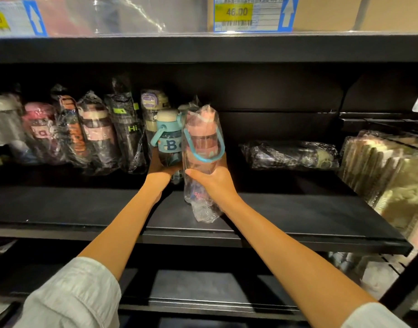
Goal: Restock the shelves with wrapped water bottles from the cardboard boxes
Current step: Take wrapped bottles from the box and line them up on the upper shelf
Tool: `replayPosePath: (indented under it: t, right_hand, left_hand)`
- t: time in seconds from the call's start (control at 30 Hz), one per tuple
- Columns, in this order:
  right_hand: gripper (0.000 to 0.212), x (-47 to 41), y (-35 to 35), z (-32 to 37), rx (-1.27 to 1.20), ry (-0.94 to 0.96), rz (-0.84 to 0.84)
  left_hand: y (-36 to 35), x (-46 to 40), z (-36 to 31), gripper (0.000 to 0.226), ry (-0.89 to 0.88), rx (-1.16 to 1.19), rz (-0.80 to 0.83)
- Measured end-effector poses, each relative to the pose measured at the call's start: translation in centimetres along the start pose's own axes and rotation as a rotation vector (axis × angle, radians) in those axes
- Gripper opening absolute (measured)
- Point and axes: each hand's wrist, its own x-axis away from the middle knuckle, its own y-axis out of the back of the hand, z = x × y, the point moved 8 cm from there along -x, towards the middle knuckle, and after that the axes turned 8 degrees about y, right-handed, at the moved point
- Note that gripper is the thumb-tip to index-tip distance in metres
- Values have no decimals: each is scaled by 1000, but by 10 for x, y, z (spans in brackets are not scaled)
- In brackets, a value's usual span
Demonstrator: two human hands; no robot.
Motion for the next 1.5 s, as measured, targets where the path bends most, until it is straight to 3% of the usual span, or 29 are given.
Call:
replayPosePath:
  t: [0.17, 0.27, 0.37, 0.5, 0.57, 0.67, 0.73, 0.8, 0.83, 0.9, 1.0, 1.13, 1.33, 1.5]
  right_hand:
    - [68, -22, -12, -7, 14, -40, -12]
    - [62, -39, -16, -2, 97, 19, -48]
    - [74, -45, -21, -8, 116, 4, -71]
    - [94, -54, -22, -15, 109, 56, -129]
    - [96, -60, -22, -20, 94, 85, -110]
    - [101, -60, -21, -25, 69, 50, -96]
    - [112, -59, -18, -28, 97, 38, -61]
    - [127, -47, -10, -21, 83, 36, -28]
    - [130, -36, -4, -15, 73, 34, -5]
    - [125, -15, 12, -7, 102, 5, 46]
    - [100, 6, 50, -7, 203, -21, 70]
    - [63, 23, 116, -5, 634, 22, 131]
    - [65, 50, 219, -9, 1241, -1, 125]
    - [63, 91, 273, -27, 1295, -55, 178]
  left_hand:
    - [20, -9, 3, 74, 45, -43, -65]
    - [27, -12, 7, 68, 98, -136, -118]
    - [33, -11, 17, 49, 193, -137, -135]
    - [36, -14, 9, 63, 59, -216, -142]
    - [33, -14, 5, 64, 56, -258, -134]
    - [36, -7, 14, 84, 136, -264, -104]
    - [44, 10, 25, 73, 309, -216, -114]
    - [48, 26, 19, 43, 359, -253, -121]
    - [51, 35, 10, 27, 329, -301, -146]
    - [60, 56, -10, 27, 227, -426, -251]
    - [56, 99, -39, 23, -38, -581, -311]
    - [1, 134, -60, 19, -302, -676, -84]
    - [-131, 135, -76, 44, -473, -930, 310]
    - [-219, 90, -65, 77, -409, -1186, 430]
